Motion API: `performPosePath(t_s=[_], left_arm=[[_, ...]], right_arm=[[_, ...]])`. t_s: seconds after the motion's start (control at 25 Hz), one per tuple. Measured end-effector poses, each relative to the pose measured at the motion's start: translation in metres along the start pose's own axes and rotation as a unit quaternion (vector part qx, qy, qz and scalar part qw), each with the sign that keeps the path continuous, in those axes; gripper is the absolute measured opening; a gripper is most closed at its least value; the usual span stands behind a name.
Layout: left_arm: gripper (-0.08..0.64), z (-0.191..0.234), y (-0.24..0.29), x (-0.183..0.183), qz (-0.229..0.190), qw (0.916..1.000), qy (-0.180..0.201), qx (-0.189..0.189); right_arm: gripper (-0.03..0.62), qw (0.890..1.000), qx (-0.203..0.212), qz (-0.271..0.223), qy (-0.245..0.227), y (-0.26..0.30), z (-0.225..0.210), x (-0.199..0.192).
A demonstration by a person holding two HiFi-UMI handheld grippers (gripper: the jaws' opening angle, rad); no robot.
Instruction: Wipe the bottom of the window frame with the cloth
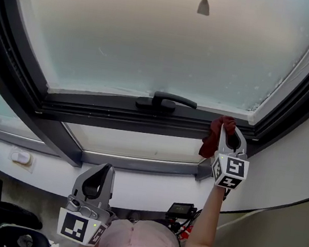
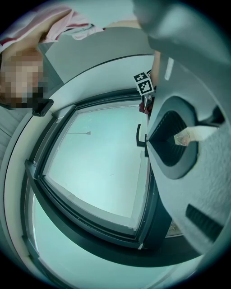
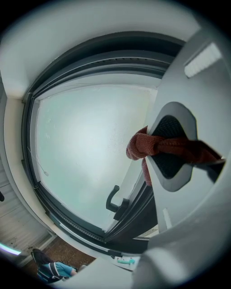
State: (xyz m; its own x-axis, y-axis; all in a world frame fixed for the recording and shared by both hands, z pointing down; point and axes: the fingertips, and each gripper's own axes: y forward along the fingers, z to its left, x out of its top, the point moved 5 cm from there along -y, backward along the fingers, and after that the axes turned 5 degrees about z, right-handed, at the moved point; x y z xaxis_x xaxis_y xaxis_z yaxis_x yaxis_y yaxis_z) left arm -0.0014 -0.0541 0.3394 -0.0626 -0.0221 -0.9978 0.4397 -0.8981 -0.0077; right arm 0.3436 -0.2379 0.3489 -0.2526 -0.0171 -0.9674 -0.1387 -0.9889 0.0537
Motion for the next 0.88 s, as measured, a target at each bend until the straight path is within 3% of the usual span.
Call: performPosePath(t_s=[0.88], left_arm=[[-0.002,-0.003,0.003,-0.004,0.004,1.0,-0.001,0.002]], right_arm=[[0.066,0.999,-0.033,0.012,-0.004,-0.002,-0.035,-0.009]])
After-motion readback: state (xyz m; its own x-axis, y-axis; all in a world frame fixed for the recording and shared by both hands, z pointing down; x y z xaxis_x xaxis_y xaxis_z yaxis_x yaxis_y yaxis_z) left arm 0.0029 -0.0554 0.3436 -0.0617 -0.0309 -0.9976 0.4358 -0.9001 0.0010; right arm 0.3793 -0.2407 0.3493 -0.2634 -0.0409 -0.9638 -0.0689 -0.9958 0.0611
